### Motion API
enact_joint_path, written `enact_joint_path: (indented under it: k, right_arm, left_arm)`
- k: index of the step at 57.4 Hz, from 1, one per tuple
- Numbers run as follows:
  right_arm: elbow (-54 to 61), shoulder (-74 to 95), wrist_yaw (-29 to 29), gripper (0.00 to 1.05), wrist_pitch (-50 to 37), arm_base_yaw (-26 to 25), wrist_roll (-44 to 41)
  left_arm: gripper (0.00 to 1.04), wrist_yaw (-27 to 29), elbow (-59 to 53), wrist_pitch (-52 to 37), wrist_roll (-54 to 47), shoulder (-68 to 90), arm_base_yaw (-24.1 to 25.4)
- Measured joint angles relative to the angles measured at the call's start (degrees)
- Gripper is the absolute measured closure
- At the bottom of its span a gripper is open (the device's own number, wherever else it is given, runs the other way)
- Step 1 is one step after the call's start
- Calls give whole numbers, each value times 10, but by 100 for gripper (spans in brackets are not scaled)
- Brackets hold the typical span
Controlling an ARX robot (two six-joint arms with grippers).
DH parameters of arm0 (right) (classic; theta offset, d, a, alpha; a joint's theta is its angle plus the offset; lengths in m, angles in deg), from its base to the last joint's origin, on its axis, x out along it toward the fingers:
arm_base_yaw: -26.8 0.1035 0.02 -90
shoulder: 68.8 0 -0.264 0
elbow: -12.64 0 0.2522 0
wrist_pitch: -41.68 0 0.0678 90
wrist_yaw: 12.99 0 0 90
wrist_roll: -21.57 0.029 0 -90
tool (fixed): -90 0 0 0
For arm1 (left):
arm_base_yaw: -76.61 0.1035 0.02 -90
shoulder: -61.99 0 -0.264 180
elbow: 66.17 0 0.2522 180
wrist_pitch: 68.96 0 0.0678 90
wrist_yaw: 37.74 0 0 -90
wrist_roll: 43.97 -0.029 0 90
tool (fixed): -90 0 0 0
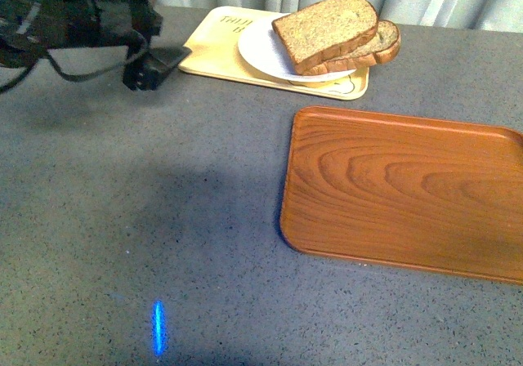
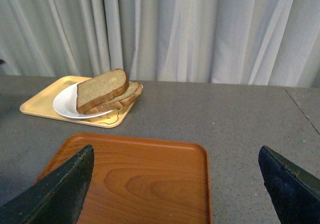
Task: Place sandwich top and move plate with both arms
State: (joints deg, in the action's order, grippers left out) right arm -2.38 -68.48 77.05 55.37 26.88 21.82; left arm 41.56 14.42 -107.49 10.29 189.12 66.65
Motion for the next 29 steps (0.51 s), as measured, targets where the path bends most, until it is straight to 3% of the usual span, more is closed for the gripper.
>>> enact_joint_path:
  k: [5, 8, 16, 23, 25, 29]
  right_arm:
    - [0, 0, 0, 9, 0, 0, 0]
    - [0, 0, 0, 9, 0, 0, 0]
    - [0, 0, 0, 9, 0, 0, 0]
    - [0, 0, 0, 9, 0, 0, 0]
    - [0, 0, 0, 9, 0, 0, 0]
    - [0, 0, 0, 9, 0, 0, 0]
  left_arm:
    - [32, 145, -132, -133, -184, -80, 3]
    - [41, 180, -202, -177, -295, -130, 9]
    - [68, 177, -342, -206, -480, -224, 28]
    - [98, 162, -441, -208, -524, -302, 44]
    - [104, 161, -454, -208, -526, -317, 45]
    - [103, 153, -480, -207, -531, -351, 50]
